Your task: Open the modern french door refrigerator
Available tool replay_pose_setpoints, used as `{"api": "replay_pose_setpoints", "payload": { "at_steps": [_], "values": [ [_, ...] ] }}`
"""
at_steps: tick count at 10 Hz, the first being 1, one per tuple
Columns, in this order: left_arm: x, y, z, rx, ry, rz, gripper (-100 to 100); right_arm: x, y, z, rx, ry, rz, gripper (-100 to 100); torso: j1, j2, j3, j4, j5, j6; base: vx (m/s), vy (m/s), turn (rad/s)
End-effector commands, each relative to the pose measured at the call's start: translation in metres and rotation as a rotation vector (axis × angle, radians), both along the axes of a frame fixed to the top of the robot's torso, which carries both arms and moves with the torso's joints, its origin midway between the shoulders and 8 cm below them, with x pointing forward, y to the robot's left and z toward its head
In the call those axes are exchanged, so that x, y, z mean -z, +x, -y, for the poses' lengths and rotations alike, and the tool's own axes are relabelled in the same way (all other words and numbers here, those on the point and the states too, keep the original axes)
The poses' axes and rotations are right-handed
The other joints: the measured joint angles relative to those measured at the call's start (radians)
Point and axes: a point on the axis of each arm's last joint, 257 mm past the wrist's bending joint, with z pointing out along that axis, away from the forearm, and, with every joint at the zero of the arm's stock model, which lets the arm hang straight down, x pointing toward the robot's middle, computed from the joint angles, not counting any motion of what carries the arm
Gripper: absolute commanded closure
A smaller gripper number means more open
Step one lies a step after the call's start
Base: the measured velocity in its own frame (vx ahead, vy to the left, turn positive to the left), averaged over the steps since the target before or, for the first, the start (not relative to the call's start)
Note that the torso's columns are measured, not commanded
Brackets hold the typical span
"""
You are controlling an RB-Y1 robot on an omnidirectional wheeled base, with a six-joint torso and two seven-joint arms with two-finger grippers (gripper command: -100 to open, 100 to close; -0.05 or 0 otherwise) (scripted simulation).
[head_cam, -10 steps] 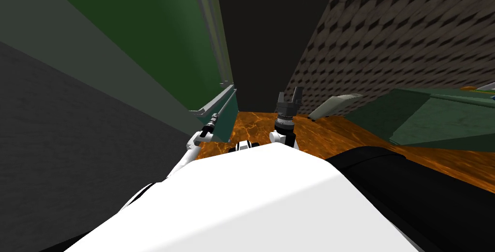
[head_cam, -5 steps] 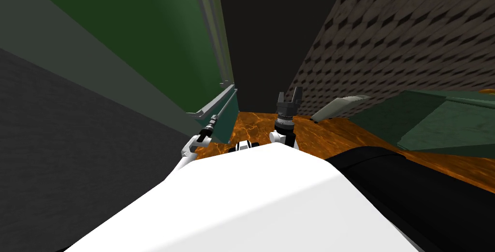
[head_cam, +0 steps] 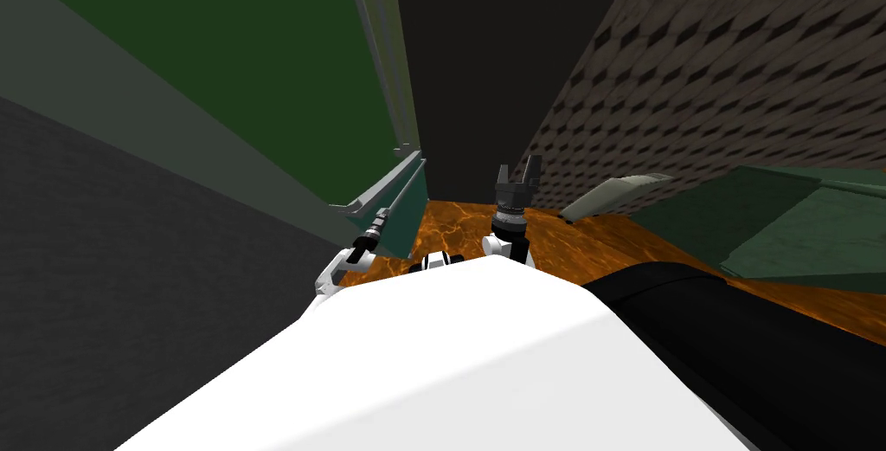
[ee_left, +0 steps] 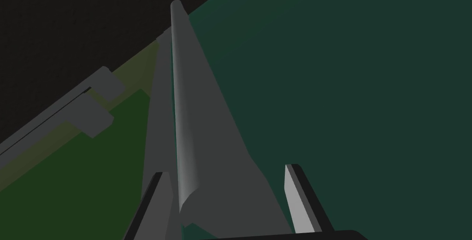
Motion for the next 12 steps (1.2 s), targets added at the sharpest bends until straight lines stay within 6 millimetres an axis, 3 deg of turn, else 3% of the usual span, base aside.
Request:
{"api": "replay_pose_setpoints", "payload": {
  "at_steps": [1, 2, 5, 9, 12],
  "values": [
    [-0.002, -0.019, 0.005, 0.005, -0.010, -0.007, 100, 0.000, 0.000, 0.000, 0.000, 0.000, 0.000, 0, 0.001, 0.003, 0.002, 0.001, 0.001, 0.001, 0.010, 0.007, -0.005],
    [0.002, -0.029, 0.003, 0.006, 0.002, -0.032, 100, 0.000, 0.000, 0.000, 0.000, 0.000, 0.000, 0, 0.001, 0.006, 0.004, 0.003, 0.001, 0.002, 0.073, -0.016, 0.054],
    [-0.012, -0.049, 0.016, 0.025, -0.021, -0.013, 100, 0.000, 0.000, 0.000, 0.000, 0.000, 0.000, 0, -0.003, 0.006, 0.004, 0.004, -0.001, 0.002, 0.058, -0.020, 0.021],
    [-0.020, -0.045, 0.022, 0.029, -0.025, -0.002, 100, 0.000, 0.000, 0.000, 0.000, 0.000, 0.000, 0, -0.014, 0.005, 0.003, 0.007, -0.005, 0.007, -0.011, -0.124, 0.017],
    [-0.014, -0.051, 0.024, 0.028, -0.027, -0.020, 100, 0.000, 0.000, 0.000, 0.000, 0.000, 0.000, 0, -0.003, 0.004, 0.002, 0.010, -0.005, 0.006, -0.032, -0.136, 0.009]
  ]
}}
